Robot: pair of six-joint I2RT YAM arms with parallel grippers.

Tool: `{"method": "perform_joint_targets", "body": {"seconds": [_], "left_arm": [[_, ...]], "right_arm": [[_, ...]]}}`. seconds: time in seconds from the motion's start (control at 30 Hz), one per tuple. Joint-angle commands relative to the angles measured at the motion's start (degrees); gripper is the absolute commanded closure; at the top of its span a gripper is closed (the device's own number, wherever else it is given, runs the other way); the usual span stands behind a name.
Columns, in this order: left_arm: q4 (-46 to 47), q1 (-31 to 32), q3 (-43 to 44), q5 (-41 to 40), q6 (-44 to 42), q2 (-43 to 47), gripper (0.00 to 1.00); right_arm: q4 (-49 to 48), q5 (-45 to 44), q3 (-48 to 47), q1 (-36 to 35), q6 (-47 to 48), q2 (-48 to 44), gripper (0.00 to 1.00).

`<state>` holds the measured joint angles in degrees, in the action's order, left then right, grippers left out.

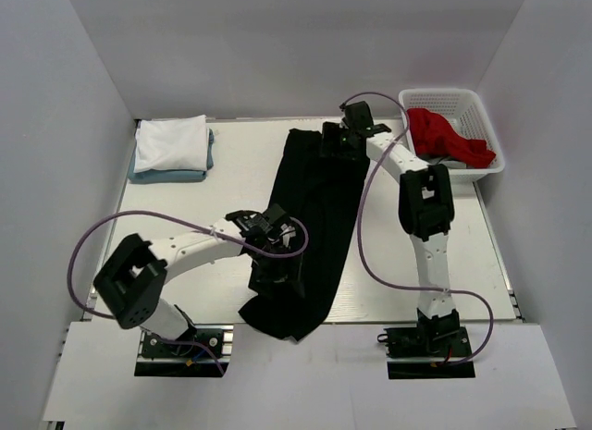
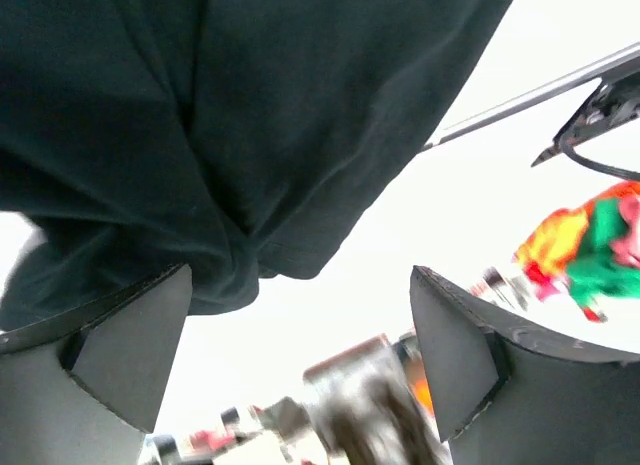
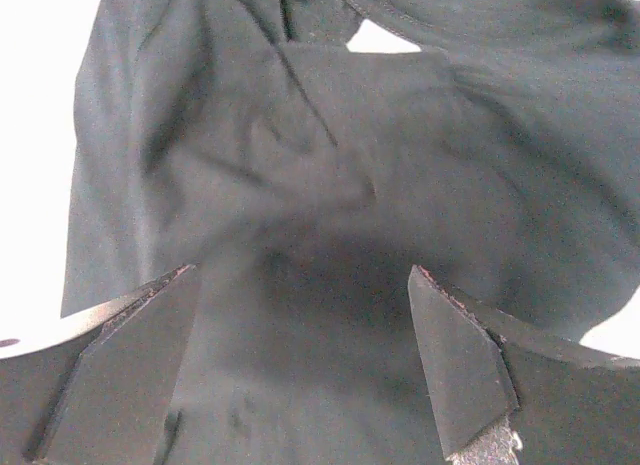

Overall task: Fold and stack the t-shirts
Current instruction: Rotate the tshirt 90 degrees

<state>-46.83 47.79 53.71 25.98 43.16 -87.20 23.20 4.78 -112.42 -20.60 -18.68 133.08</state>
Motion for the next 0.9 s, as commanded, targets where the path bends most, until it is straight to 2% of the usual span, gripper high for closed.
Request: {"method": "perform_joint_targets", "body": {"seconds": [0.0, 0.03, 0.07, 0.1, 0.17, 0.23, 0.27, 0.37, 0.5, 0.67, 0.83, 0.87], "left_arm": [[-1.14, 0.55, 2.36, -11.79, -1.06, 6.06, 0.0], [-1.68, 0.55, 3.06, -15.13, 0.16, 8.16, 0.0], [-2.21, -0.15, 3.06, -21.0, 1.04, 9.05, 0.0], [-1.69, -0.94, 3.06, -22.97, 1.57, 10.19, 0.0], [-1.07, -0.94, 3.06, -29.79, 3.77, 13.44, 0.0], [-0.54, -0.94, 2.54, -35.17, 6.05, 14.86, 0.0], [-0.54, -0.94, 2.54, -36.34, 7.11, 15.39, 0.0], [0.15, -1.47, 1.92, -37.84, 7.73, 15.92, 0.0], [0.16, -1.47, 1.39, -39.77, 8.26, 14.43, 0.0], [0.86, -1.99, 2.44, -41.01, 8.26, 12.41, 0.0], [1.39, -2.61, 4.9, -41.53, 6.42, 8.02, 0.0], [1.39, -2.61, 5.43, -41.53, 5.89, 8.01, 0.0]], "right_arm": [[0.8, -4.5, 5.34, -1.02, 3.21, -13.08, 0.1], [-0.16, -4.51, 7.37, -1.46, 2.42, -15.98, 0.1], [-1.3, -6.08, 13.66, -1.9, 1.63, -17.4, 0.1], [-2.27, -6.09, 15.89, -2.42, 1.45, -21.15, 0.1], [-2.55, -6.09, 23.25, -3.91, -0.12, -22.94, 0.1], [-2.28, -5.39, 26.27, -4.53, -1.36, -25.58, 0.1], [-2.98, -3.48, 31.07, -5.67, -2.49, -26.02, 0.1], [-3.69, -2.84, 37.6, -6.29, -4.43, -28.22, 0.1], [-6.49, -1.0, 42.53, -6.74, -5.05, -28.58, 0.1], [-5.89, -1.17, 40.36, -5.68, -5.67, -21.65, 0.1], [-2.74, -3.62, 28.35, -3.31, -8.56, -11.28, 0.1], [-1.5, -3.63, 28.31, -2.09, -8.57, -9.35, 0.1]]}}
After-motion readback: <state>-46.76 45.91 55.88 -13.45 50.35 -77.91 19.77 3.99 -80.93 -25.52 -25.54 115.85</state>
